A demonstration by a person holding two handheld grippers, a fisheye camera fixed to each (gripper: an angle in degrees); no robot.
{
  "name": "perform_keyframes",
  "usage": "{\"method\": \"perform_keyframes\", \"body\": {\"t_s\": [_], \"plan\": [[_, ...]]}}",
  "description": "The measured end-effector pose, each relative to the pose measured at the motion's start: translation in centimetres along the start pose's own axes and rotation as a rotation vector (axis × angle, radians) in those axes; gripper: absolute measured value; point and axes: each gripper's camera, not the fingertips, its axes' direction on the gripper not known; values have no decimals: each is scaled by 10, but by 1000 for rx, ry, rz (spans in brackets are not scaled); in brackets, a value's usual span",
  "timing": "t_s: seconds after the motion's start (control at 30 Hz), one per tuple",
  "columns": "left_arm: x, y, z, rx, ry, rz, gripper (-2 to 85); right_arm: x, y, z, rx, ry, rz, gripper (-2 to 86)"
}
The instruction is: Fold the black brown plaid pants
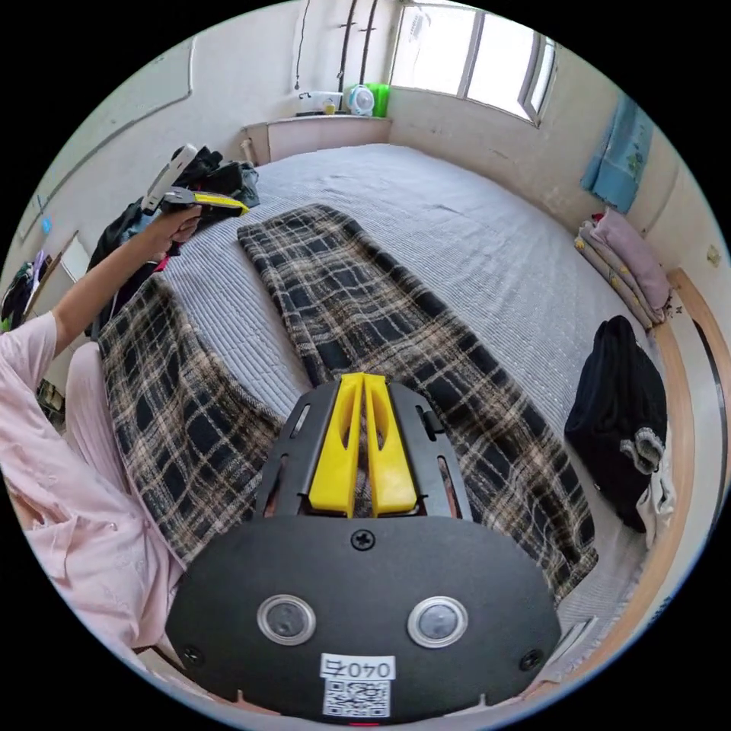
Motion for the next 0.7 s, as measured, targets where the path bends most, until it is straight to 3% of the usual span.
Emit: {"method": "perform_keyframes", "body": {"t_s": [0.07,0.17,0.2,0.37,0.43,0.53,0.7], "plan": [[50,-4,17,-27,-32,97,-8,2,4,20,-44,23,31,-9],[89,8,83,-171,-237,204,-9,-6,13,49,-113,71,45,-10],[87,14,82,-78,-247,193,-9,-7,15,57,-128,73,41,-10],[44,-19,81,-236,14,-78,-9,-17,4,83,-187,89,1,-10],[34,-26,62,-182,3,-159,-9,-22,1,65,-120,155,-21,-10],[54,-45,23,-36,7,-59,-9,-1,-3,26,39,237,67,-10],[104,-108,52,29,20,68,-9,65,-16,45,-38,363,213,-10]]}}
